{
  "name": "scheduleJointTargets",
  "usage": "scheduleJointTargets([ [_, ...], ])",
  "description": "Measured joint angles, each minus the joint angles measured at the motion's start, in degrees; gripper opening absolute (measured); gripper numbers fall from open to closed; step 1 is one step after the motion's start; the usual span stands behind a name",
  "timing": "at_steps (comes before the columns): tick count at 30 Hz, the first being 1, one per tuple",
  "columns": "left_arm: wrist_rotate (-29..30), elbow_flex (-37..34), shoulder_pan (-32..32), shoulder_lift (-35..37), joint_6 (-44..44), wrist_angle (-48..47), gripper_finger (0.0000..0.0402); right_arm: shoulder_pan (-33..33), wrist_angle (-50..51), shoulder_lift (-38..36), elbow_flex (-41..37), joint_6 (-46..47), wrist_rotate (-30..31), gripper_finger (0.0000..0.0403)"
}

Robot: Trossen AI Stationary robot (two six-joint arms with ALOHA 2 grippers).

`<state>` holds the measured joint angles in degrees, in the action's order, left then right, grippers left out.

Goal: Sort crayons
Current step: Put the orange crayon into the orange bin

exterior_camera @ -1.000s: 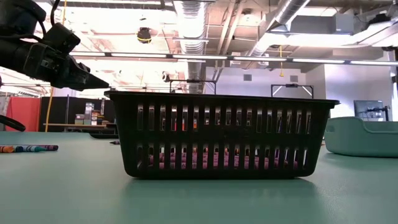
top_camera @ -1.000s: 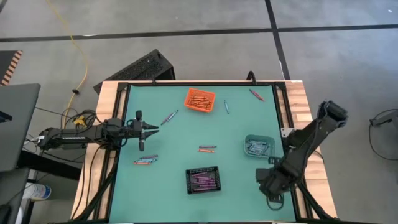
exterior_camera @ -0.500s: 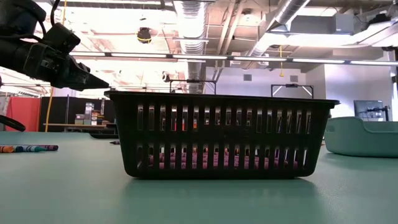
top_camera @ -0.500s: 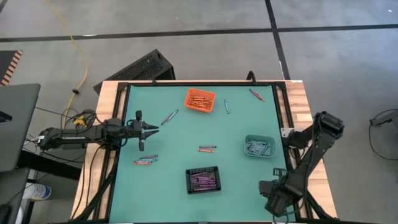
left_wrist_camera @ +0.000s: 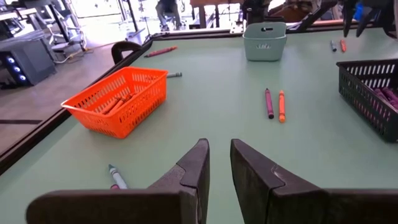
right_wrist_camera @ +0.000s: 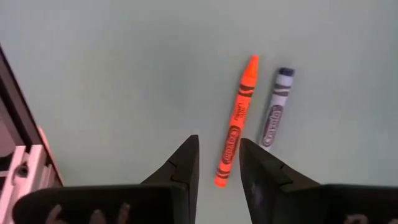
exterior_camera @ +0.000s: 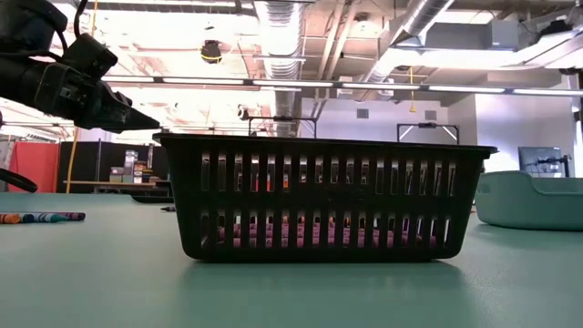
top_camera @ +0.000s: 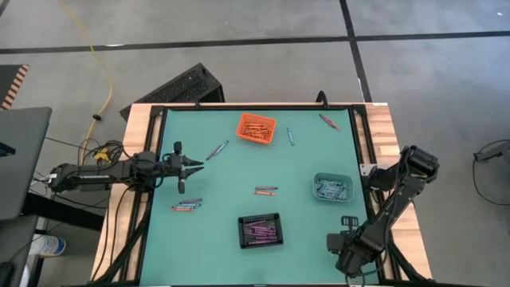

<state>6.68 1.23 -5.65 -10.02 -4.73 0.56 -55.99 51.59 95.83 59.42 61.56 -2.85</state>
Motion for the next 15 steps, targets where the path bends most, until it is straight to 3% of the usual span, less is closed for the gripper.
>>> scheduleJointTargets([
  [15, 0.0, 0.0, 0.0, 0.0, 0.0, 0.0, 0.0054, 0.1, -4.5, 0.0, -4.7, 1.9, -0.3, 0.0107],
])
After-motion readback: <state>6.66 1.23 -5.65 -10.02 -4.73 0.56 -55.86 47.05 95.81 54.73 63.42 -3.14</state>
